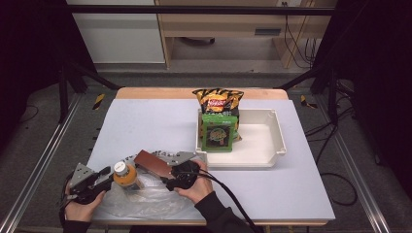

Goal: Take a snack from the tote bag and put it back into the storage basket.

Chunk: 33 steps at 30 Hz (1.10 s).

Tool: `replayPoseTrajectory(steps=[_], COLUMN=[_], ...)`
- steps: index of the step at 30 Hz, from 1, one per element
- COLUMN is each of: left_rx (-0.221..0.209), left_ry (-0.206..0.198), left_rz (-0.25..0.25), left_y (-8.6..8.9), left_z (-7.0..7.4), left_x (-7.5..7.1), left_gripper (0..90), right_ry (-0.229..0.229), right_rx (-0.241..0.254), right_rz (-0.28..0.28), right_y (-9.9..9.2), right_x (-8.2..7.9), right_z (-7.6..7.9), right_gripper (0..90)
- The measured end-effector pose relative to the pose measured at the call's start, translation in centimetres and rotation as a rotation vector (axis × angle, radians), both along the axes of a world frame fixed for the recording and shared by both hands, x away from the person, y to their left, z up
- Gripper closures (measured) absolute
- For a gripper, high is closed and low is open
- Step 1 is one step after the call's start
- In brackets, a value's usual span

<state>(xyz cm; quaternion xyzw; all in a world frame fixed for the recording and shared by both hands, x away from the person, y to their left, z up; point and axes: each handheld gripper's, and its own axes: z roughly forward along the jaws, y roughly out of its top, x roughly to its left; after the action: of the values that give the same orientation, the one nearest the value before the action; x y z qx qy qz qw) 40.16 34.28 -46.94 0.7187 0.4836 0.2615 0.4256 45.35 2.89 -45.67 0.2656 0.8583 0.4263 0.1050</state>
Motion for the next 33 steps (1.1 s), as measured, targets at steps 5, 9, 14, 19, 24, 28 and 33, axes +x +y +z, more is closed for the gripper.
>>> replayPoseTrajectory(steps=[5,9,14,19,24,28,33], left_rx=[0.003,0.004,0.006,0.004,0.01,0.008,0.006], left_ry=[-0.001,-0.001,-0.004,-0.002,-0.001,0.0,-0.002], left_rz=[0.0,0.0,0.001,0.001,0.001,0.001,-0.001], left_y=[0.0,0.0,0.0,0.0,-0.1,-0.1,-0.1], left_z=[0.0,0.0,0.0,0.0,0.0,0.0,0.0], left_x=[0.0,0.0,0.0,0.0,0.0,0.0,0.0], left_gripper=[59.7,59.7,59.7,59.7,59.7,59.7,59.7], right_ry=[-0.002,-0.013,-0.02,-0.024,-0.045,-0.072,-0.091], right_rx=[-0.006,-0.012,0.0,0.066,0.158,0.213,0.249], right_rz=[0.007,0.011,0.018,0.023,0.028,0.031,0.027], right_y=[0.2,0.3,0.2,-0.4,-0.9,-1.0,-1.1], right_x=[0.1,0.0,0.0,-0.1,-0.3,-0.5,-0.5], right_z=[-0.5,-0.5,-0.3,0.9,2.7,4.2,5.9], right_gripper=[40.4,42.5,43.7,43.7,43.6,43.6,43.5])
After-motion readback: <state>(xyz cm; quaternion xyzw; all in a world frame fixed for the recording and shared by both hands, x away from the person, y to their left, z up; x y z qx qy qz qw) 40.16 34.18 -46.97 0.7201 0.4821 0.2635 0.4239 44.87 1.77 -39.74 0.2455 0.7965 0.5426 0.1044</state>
